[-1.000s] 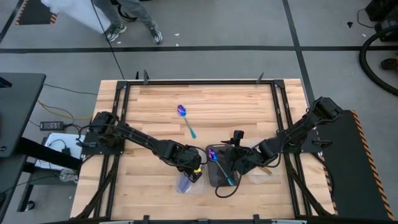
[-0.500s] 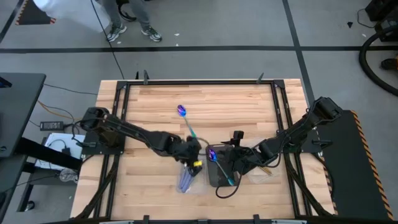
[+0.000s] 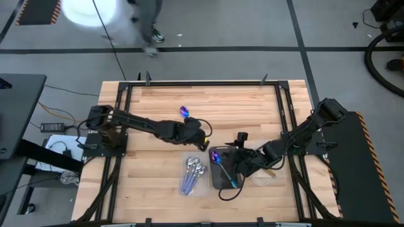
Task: Sort silverware by color (type)
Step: Put the blue spoon into the black bin
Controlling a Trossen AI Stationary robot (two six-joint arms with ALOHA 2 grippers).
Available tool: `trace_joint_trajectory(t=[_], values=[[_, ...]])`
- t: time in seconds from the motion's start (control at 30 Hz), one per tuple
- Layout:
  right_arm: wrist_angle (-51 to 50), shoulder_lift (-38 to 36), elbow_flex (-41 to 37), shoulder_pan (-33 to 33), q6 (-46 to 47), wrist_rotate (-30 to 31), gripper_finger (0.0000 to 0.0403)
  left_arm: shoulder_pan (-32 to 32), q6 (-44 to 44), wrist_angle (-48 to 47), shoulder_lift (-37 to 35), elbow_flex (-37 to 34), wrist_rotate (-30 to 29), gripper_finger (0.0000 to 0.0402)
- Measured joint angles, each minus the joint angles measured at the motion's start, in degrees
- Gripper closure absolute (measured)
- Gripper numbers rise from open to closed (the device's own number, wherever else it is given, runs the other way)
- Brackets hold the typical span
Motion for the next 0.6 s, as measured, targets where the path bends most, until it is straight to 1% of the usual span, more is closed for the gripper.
trace_joint_trajectory(t=[0.23, 0.33, 0.4, 0.47, 0.53, 0.6], values=[[-0.3, 0.0, 0.0, 0.0, 0.8, 0.1, 0.02, 2.5, -1.1, -4.1, 1.2, -0.1, -4.9, 0.0253], [-0.6, 0.0, 0.0, 0.0, 0.9, 0.1, 0.02, 3.5, -1.6, -7.9, 1.8, -0.2, -8.1, 0.0245], [-0.7, 0.0, 0.0, 0.0, 0.9, 0.1, 0.02, 4.1, -2.7, -8.1, 3.0, -0.1, -10.6, 0.024], [-0.7, 0.0, 0.0, 0.0, 1.0, 0.2, 0.02, 4.9, -3.0, -9.3, 4.2, -0.2, -11.3, 0.0234], [-0.8, 0.0, 0.0, 0.0, 1.1, -0.1, 0.02, 6.0, -3.7, -7.4, 5.8, -0.1, -11.3, 0.0227], [-0.5, 0.0, 0.0, 0.0, 1.1, -0.4, 0.02, 7.1, -4.5, -7.8, 7.3, -0.1, -11.1, 0.0223]])
